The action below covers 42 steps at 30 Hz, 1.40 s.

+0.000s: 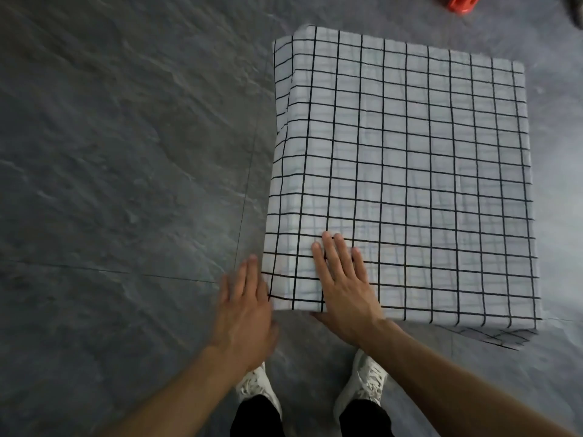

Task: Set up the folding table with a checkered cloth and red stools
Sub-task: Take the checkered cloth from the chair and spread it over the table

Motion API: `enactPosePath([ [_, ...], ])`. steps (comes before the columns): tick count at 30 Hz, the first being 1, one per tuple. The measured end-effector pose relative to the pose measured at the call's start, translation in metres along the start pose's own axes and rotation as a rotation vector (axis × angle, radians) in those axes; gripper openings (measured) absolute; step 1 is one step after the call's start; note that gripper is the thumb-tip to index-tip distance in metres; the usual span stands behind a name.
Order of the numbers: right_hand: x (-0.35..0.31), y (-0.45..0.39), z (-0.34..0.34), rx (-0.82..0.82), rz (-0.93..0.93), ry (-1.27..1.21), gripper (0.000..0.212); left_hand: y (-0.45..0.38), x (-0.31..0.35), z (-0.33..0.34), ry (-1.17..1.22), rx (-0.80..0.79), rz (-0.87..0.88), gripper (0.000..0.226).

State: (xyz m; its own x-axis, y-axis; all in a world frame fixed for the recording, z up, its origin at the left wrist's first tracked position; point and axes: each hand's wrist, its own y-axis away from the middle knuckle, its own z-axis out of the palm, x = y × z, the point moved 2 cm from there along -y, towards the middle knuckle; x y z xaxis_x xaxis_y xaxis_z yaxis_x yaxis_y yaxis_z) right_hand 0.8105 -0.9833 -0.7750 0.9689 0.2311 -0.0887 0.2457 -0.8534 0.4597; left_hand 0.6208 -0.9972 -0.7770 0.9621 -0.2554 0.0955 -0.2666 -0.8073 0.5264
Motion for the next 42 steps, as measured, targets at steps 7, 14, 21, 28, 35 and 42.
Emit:
enactPosePath([
  [7, -0.005, -0.003, -0.025, -0.071, 0.014, -0.095, 0.116, -0.034, 0.003, -0.06, 0.29, 0.186, 0.015, 0.075],
  [14, 0.029, -0.043, -0.072, 0.355, -0.043, -0.32, 0.029, -0.108, 0.04, -0.1, 0.435, 0.249, 0.019, 0.065],
  [21, 0.071, -0.125, -0.11, 0.163, 0.077, -0.356, 0.082, -0.158, 0.041, -0.125, 0.467, 0.307, -0.061, 0.059],
  [28, 0.072, -0.151, -0.118, 0.1, 0.18, -0.339, 0.102, -0.2, 0.037, -0.147, 0.464, 0.317, -0.027, 0.059],
  [35, 0.07, -0.173, -0.15, -0.032, 0.234, -0.269, 0.105, -0.262, 0.024, -0.185, 0.489, 0.304, 0.062, 0.059],
  [42, 0.1, -0.235, -0.206, 0.177, 0.403, -0.547, 0.043, -0.319, -0.001, -0.219, 0.482, 0.304, 0.136, 0.048],
])
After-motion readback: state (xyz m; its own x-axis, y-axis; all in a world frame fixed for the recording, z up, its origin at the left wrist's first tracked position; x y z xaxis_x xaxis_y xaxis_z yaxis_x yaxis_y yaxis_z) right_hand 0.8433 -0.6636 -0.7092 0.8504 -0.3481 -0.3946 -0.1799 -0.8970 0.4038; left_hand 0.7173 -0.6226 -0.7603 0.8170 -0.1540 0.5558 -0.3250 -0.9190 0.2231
